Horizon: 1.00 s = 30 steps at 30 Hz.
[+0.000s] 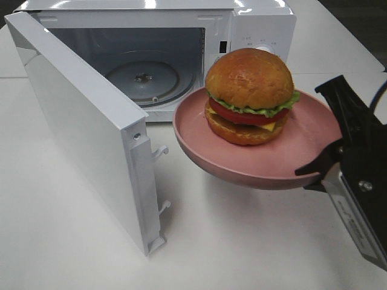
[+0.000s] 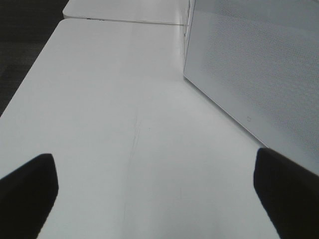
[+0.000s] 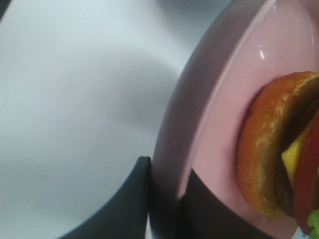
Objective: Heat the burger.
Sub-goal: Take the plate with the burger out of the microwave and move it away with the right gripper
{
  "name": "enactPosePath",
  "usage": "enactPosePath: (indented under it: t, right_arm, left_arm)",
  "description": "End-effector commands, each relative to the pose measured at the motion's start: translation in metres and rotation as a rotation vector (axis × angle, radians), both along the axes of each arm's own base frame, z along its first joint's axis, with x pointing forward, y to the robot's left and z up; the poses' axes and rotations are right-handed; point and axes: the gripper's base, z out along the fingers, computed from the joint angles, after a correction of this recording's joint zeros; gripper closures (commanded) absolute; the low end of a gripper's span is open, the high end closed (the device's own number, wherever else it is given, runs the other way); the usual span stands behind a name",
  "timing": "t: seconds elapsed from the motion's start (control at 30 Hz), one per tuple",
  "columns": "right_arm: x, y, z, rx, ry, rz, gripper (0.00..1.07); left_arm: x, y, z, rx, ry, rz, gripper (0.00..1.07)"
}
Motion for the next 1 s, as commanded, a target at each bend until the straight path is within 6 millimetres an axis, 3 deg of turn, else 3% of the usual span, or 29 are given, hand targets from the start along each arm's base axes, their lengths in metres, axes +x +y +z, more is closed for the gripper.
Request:
enactPosePath:
  t: [0.03, 0.5, 1.0]
  right_arm:
    - [-0.010, -0.014, 0.006, 0.015, -0.067, -0.075, 1.07]
    - [-0.035, -0.047, 0.005, -0.005, -0.061, -0.308, 1.07]
    - [-0.035, -0.068, -0.012, -0.033, -0.077, -0.610, 1.07]
  left_arm:
    - [-0.003, 0.000, -0.001, 0.004, -0.026, 0.006, 0.07]
    - [-0.003, 0.000, -0.001, 0.004, -0.026, 0.006, 0.07]
    - [-0.003, 0.000, -0.001, 0.004, -0.026, 0.006, 0.07]
